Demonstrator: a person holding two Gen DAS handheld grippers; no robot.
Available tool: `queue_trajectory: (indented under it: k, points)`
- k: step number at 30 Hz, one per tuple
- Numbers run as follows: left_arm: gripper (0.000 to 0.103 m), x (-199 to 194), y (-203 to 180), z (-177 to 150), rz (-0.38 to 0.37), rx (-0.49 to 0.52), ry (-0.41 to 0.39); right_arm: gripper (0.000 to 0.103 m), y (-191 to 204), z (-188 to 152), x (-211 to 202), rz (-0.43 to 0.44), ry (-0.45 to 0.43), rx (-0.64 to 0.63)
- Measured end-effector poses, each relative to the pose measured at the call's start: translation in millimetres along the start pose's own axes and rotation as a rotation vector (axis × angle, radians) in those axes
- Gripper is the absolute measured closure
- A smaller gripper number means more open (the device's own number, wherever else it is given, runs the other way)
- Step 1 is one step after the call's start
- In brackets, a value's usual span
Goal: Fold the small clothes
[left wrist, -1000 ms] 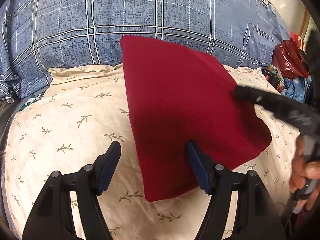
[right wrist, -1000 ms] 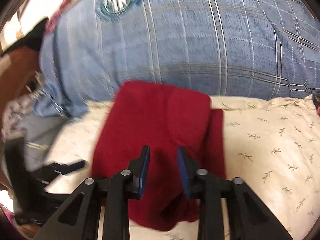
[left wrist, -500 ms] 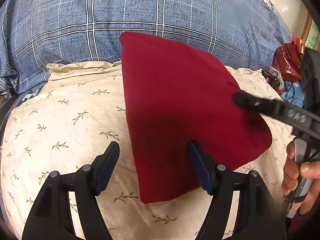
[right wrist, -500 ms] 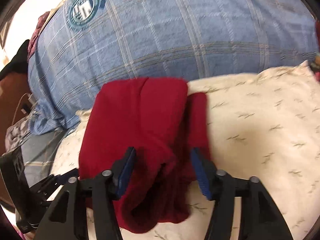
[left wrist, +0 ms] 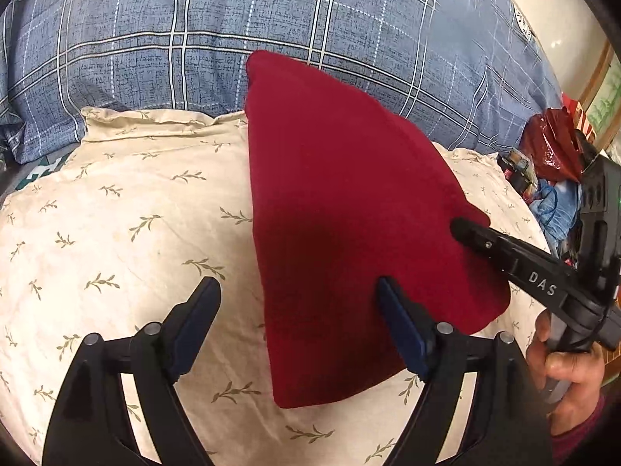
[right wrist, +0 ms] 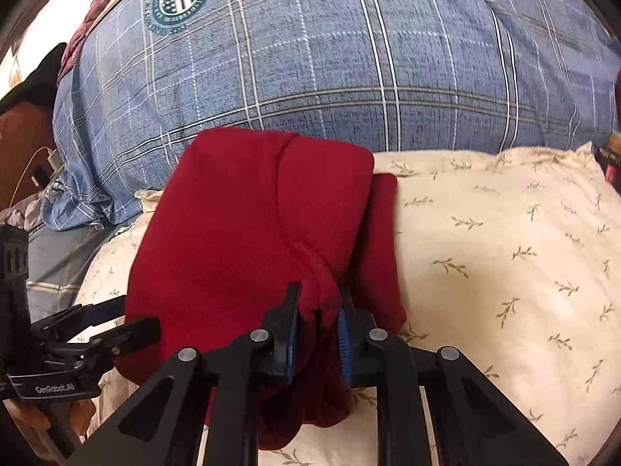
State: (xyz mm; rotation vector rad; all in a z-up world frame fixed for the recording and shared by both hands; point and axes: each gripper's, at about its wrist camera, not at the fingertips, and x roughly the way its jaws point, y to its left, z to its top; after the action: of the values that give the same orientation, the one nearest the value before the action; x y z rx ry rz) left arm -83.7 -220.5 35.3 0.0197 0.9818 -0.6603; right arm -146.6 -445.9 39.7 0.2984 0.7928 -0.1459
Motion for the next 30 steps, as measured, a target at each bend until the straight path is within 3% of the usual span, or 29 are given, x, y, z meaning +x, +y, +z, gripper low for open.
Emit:
queue_trajectory:
  k: [6,8,10,15,20,22,26,28,30]
  points:
    - [0.020,5.2,2.4,5.1,0.005,-0.001,-0.005,0.072,-10.5,5.8,-10.4,0.084,-0.025,0.097]
    - [0.020,7.1,3.2,9.5,0.003,0.004,-0.008,0.048,-14.3,10.8,-17.4,0.074,-0.065,0.120]
    - [0.020,8.2,2.2,15.2,-0.002,0.005,-0.013,0.037,-21.2,16.0,-17.1,0.068,-0.088,0.155]
    - [0.019,12.8,2.3,22.9,-0.031,0.000,-0.018,0.036,-28.2,23.6,10.9,0.108,-0.016,0.200]
    - [0.015,24.4,11.1,33.6,-0.101,-0.023,0.003,0.018,-25.9,26.1,28.5,0.042,-0.041,0.122]
    - [0.015,31.1,14.1,36.4,-0.127,-0.028,0.020,0.018,-29.9,26.3,36.6,0.067,-0.030,0.123]
    - [0.011,45.8,20.6,42.0,-0.169,-0.046,0.041,0.017,-39.2,25.7,57.7,0.207,0.033,0.167]
    - [0.010,53.1,23.9,43.2,-0.192,-0.068,0.057,0.021,-37.4,25.2,59.5,0.226,0.022,0.153]
    - [0.010,55.9,24.4,43.8,-0.203,-0.077,0.055,0.033,-33.3,25.8,61.6,0.237,0.028,0.131]
